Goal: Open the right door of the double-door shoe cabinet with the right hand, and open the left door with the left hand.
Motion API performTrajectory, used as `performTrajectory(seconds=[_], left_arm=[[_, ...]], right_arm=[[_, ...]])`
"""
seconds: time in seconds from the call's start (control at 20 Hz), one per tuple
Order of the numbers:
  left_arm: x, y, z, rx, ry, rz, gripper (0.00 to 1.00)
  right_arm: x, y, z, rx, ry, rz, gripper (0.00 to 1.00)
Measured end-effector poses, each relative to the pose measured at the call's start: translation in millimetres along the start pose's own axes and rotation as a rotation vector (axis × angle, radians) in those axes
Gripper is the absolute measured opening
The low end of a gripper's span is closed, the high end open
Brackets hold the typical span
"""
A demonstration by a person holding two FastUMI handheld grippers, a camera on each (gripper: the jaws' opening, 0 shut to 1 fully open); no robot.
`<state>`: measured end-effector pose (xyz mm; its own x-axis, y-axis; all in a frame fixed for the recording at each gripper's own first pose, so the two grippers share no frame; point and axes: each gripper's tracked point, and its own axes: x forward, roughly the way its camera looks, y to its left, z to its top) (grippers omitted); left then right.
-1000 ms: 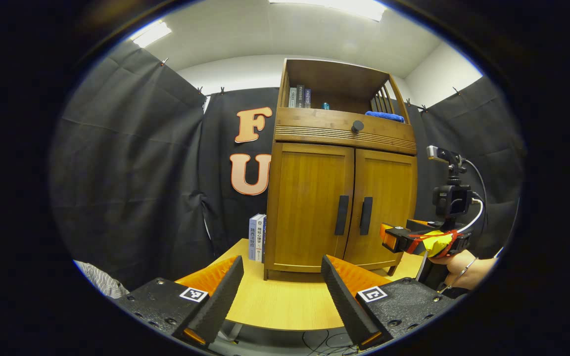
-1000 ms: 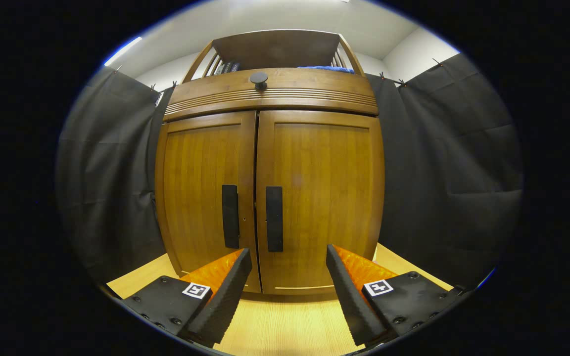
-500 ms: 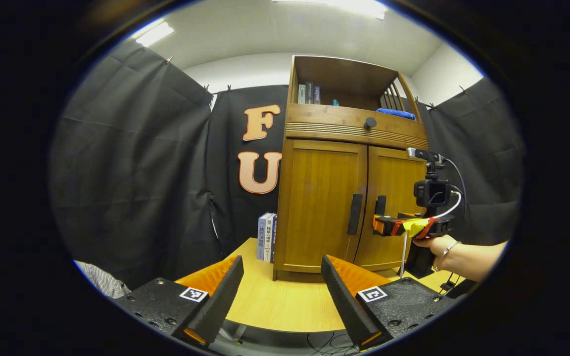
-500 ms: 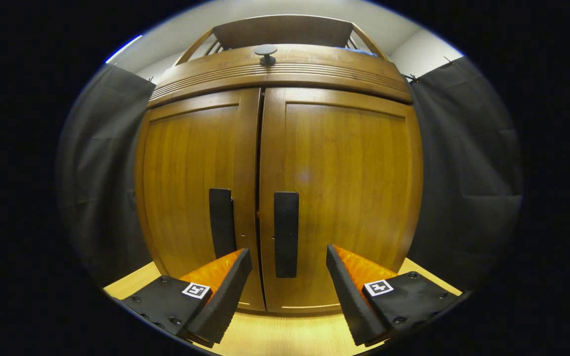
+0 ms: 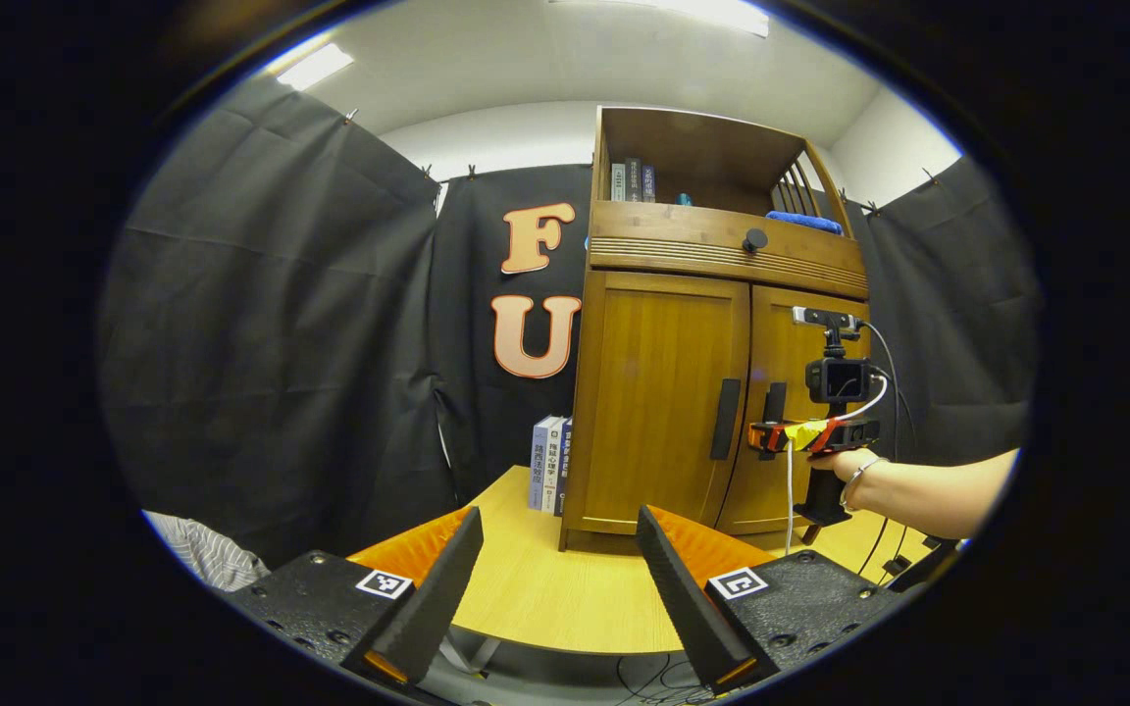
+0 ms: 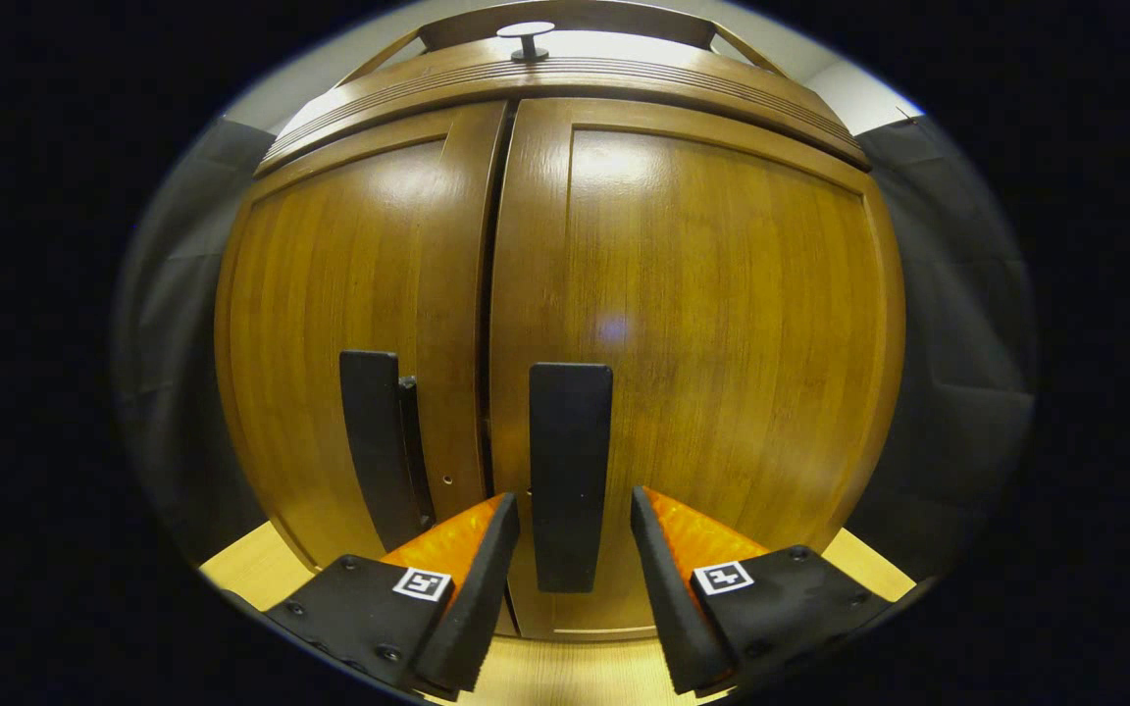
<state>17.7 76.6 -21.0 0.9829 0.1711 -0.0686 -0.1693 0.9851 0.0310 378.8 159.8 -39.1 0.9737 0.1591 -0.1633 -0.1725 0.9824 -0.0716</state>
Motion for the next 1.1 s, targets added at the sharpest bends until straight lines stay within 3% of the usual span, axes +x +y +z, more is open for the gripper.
performTrajectory(seconds=[0.15, 0.35, 0.45, 0.55, 0.65, 0.8, 0.85, 0.95, 1.1], left_arm=[[-0.4, 2.9, -1.0, -0.002, 0.0, 0.007, 0.92], [-3.2, 4.0, -0.4, -0.005, -0.002, 0.007, 0.95], [-5.2, 1.7, 1.0, -0.003, -0.009, 0.003, 0.92], [-7.3, 0.2, 1.9, -0.006, -0.015, -0.001, 0.92], [-8.7, -5.4, 0.8, -0.008, -0.012, -0.014, 0.92], [-11.1, -13.8, 2.0, -0.005, -0.012, -0.036, 0.95], [-13.3, -16.6, 2.6, -0.002, -0.014, -0.044, 0.95], [-15.6, -20.5, 3.1, 0.003, -0.016, -0.052, 0.92], [-18.5, -25.7, 1.4, 0.001, -0.01, -0.062, 0.95]], right_arm=[[1.6, 0.8, -1.3, 0.013, 0.009, 0.0, 0.45], [-0.8, 2.7, -3.6, 0.04, 0.036, 0.011, 0.31], [-5.1, 2.7, -3.9, 0.039, 0.015, 0.038, 0.28], [-16.8, 1.2, -3.2, 0.038, -0.016, 0.066, 0.34], [-24.8, 0.4, -2.5, 0.033, -0.023, 0.082, 0.29], [-39.5, -4.7, -4.1, 0.058, -0.023, 0.081, 0.29], [-45.5, -5.9, -5.4, 0.066, -0.021, 0.077, 0.25], [-55.0, -9.4, -6.9, 0.071, -0.017, 0.071, 0.29], [-66.8, -15.3, -8.8, 0.081, -0.012, 0.067, 0.29]])
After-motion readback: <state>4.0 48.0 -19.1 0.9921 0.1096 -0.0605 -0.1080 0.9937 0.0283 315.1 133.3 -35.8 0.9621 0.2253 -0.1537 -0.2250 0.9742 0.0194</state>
